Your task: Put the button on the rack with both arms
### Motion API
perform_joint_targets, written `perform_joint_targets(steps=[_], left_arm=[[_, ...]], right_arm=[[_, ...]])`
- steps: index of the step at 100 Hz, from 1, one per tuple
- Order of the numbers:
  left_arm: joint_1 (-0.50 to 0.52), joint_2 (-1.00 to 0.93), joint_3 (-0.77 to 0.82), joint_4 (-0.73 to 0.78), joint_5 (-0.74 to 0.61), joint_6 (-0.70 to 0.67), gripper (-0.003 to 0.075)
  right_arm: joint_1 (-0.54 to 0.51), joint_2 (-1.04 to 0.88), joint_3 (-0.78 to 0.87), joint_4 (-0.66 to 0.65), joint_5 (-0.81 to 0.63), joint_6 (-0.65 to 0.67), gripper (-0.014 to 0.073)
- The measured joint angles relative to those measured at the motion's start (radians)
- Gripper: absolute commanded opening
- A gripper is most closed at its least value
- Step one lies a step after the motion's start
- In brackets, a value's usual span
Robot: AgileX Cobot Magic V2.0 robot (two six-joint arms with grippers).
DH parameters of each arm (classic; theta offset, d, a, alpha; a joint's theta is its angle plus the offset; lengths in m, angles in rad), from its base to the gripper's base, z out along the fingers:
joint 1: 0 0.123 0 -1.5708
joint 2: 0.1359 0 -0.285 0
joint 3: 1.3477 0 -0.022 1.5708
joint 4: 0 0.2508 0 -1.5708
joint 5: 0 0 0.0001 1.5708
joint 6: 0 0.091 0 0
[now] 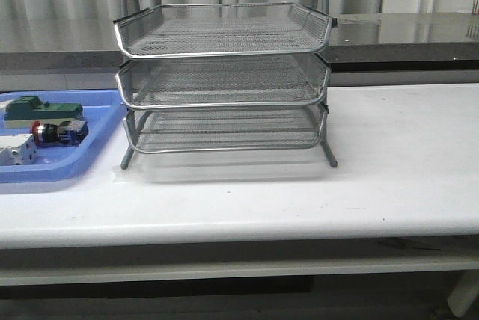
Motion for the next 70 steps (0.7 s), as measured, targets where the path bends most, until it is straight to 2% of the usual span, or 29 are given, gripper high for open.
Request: perform_joint_targets(steps=[17,38,54,70], left_arm=[[0.0,0.0,0.0,0.0,0.0,0.0,-0.002],[0.0,0.0,0.0,0.0,0.0,0.0,-0.002],[0.0,0.0,0.0,0.0,0.0,0.0,-0.002],[0.0,0.0,0.0,0.0,0.0,0.0,-0.002]], right_arm=[[0.0,0.0,0.0,-0.002,-0.03,0.0,-0.0057],[0.0,0.0,-0.007,-0.002,-0.136,0.0,-0.0057],[0.0,0.008,-0.113,0.004,-0.022,0.0,-0.0057],[0.0,0.109,-0.286,0.012,0.104,0.0,-0.0057]])
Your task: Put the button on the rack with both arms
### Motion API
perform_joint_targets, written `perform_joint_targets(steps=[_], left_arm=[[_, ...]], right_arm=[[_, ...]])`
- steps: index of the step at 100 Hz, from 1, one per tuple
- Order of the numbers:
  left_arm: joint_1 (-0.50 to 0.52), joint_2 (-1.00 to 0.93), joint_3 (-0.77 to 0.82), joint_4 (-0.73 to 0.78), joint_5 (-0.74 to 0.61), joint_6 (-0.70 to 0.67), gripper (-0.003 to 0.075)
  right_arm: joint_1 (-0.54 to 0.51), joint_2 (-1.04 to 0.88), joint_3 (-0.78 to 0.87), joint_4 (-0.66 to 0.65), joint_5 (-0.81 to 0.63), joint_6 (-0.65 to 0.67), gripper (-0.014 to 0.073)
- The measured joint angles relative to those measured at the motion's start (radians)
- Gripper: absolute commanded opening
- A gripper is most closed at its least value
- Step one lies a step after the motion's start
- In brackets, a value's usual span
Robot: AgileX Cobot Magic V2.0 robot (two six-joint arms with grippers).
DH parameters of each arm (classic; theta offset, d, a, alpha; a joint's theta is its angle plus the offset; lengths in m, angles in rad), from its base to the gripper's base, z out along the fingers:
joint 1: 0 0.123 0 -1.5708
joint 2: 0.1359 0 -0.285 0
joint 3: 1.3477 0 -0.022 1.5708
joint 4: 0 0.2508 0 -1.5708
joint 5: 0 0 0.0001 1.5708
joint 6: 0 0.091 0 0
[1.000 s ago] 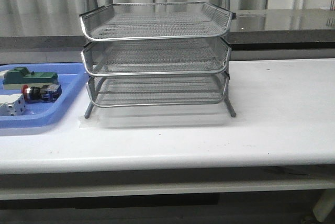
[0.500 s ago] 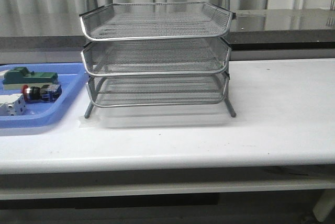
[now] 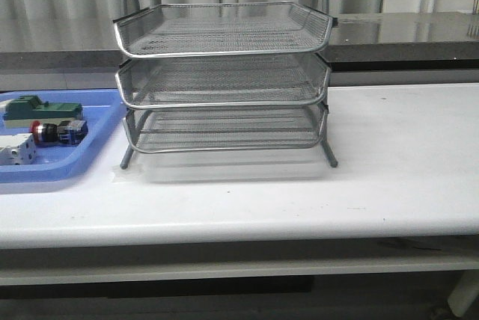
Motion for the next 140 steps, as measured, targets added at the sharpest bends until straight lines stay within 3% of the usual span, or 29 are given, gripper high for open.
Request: perform_joint_targets(steps=[48,93,107,126,140], left_arm=[[0.0,0.0,0.0,0.0,0.0,0.0,-0.002],[0.0,0.0,0.0,0.0,0.0,0.0,-0.002],[0.0,0.0,0.0,0.0,0.0,0.0,-0.002],[0.0,0.0,0.0,0.0,0.0,0.0,-0.002],[0.0,0.0,0.0,0.0,0.0,0.0,-0.002]], right_arm=[[0.0,0.552,-0.465,0.121,0.47,0.0,-0.0057],[0.0,0.836,-0.529,0.301,0.513,0.0,-0.0048],[0.0,0.874,-0.529,0.347,0.513,0.0,0.0085],[0.0,0.9,-0.529,0.39,0.513,0.0,0.0442],[0.0,0.914,-0.529,0.412,0.501,0.0,0.0466]])
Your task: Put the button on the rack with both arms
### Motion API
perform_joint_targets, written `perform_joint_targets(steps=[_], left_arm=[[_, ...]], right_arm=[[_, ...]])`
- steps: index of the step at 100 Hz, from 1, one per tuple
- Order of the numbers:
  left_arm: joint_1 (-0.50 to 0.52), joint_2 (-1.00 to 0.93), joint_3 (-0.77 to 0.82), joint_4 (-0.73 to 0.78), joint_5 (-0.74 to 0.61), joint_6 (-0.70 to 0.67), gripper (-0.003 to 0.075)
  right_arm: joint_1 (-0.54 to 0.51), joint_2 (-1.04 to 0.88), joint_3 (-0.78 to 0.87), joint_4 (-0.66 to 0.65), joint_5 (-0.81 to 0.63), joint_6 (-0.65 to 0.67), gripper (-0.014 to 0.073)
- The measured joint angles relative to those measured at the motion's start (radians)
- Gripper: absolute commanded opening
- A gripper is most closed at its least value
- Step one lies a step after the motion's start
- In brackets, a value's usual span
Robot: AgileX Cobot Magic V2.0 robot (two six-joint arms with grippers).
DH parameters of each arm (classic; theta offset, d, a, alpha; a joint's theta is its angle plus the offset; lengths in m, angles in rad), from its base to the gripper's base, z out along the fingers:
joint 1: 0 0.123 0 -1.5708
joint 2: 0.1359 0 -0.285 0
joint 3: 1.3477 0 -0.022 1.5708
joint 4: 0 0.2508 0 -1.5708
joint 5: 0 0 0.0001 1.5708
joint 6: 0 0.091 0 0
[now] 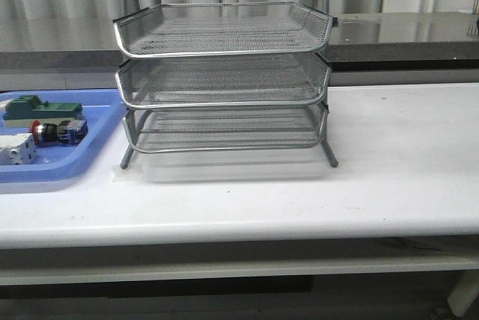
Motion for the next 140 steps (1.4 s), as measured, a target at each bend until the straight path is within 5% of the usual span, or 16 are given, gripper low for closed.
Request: perform_joint_targets(steps=[33,96,140], left_arm=[[0.0,0.0,0.0,0.0,0.0,0.0,-0.002],[0.0,0.0,0.0,0.0,0.0,0.0,-0.002],[0.0,0.0,0.0,0.0,0.0,0.0,-0.002]], right_arm=[[0.0,0.181,-0.002,0.262,-0.172,-0.112,0.0466],[0.0,0.603,-0.088,1.184,-0.221,-0.93,0.0466],[0.0,0.797,-0.21,1.298,-0.153,-1.027,0.0466]])
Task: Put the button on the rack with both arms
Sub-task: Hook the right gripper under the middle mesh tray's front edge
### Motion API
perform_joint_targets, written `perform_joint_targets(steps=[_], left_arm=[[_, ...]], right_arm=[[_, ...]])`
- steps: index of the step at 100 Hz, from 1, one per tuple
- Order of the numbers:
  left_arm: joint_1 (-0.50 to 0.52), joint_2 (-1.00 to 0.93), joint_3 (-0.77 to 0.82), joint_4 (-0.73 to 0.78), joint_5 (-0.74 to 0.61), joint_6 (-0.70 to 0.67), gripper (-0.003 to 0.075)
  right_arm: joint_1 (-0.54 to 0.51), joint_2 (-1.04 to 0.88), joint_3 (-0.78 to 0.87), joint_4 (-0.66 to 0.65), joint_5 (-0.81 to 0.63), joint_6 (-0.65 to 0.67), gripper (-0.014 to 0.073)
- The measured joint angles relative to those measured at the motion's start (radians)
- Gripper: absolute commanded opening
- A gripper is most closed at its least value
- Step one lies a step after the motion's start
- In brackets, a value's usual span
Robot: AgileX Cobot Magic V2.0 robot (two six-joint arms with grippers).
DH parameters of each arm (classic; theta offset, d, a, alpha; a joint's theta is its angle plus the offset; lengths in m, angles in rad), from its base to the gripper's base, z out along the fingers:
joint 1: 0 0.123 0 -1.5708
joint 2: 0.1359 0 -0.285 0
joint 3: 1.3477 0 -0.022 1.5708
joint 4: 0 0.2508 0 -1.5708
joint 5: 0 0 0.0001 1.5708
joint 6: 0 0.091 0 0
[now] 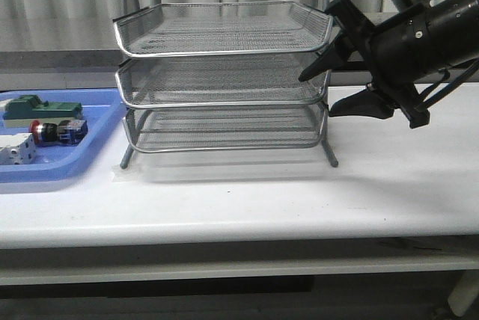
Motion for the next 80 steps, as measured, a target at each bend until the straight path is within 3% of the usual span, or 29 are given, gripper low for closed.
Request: perform_joint_targets(steps=[46,70,80], left_arm=[[0.0,0.0,0.0,0.0,0.0,0.0,-0.002],[0.0,0.0,0.0,0.0,0.0,0.0,-0.002],[0.0,0.0,0.0,0.0,0.0,0.0,-0.002]], right_arm=[[0.0,0.076,-0.06,0.018,0.028,0.0,0.045],[0.0,0.078,-0.06,0.02,0.028,0.0,0.0147],[0.0,0.078,-0.06,0.02,0.028,-0.001,0.006]])
